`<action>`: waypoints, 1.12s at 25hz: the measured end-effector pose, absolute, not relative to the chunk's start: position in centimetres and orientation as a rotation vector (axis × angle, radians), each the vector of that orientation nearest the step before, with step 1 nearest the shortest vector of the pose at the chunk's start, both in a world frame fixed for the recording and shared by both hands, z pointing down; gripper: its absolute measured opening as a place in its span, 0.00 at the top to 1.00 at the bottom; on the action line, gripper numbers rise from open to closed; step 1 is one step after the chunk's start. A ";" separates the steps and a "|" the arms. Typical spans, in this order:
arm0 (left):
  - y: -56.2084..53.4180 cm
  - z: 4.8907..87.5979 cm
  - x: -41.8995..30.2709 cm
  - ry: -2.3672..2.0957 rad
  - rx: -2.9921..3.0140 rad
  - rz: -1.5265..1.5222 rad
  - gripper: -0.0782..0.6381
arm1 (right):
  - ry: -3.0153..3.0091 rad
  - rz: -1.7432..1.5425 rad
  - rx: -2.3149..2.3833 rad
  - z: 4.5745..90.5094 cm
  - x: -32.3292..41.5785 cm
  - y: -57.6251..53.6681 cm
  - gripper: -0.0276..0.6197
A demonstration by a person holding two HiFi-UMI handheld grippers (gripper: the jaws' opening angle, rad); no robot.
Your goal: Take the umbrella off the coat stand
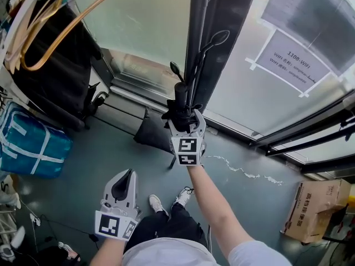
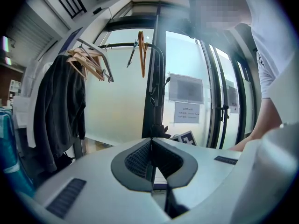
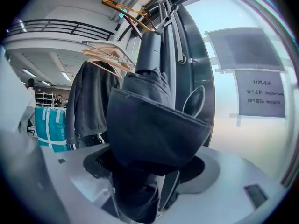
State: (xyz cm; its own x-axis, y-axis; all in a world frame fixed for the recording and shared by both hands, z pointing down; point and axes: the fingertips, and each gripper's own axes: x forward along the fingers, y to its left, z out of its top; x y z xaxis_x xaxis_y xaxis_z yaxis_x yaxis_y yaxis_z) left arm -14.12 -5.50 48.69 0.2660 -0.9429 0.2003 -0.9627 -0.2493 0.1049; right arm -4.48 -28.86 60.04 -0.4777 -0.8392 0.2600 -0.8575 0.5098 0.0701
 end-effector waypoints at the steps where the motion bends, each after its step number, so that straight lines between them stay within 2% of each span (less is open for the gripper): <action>1: -5.4 48.8 -14.3 -1.787 2.319 0.140 0.85 | -2.502 0.099 1.420 60.0 -4.4 -28.7 0.38; 13: -5.5 49.0 -13.7 -1.776 2.316 0.119 0.85 | -2.522 0.147 1.347 60.2 -2.5 -27.0 0.58; 28: -6.1 49.1 -12.2 -1.758 2.334 0.111 0.85 | -2.545 0.215 1.281 60.5 -1.5 -26.6 0.59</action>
